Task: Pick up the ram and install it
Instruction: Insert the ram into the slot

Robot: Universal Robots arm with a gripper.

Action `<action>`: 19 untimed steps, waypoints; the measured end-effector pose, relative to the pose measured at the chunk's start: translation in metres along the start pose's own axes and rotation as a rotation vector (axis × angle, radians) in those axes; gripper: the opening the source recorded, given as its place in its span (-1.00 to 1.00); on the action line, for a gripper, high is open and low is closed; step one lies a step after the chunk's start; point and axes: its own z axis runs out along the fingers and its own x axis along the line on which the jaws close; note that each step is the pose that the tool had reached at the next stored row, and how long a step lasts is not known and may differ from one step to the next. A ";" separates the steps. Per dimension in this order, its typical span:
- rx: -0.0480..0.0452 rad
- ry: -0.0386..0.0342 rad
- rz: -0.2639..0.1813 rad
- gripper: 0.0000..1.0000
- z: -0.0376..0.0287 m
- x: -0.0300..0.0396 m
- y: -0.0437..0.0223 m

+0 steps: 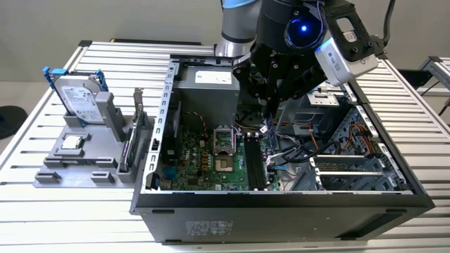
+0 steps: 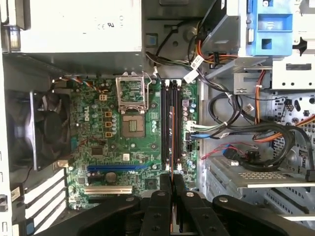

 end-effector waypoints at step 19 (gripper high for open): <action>0.0019 0.0098 0.042 -1.00 0.0054 -0.0169 0.0012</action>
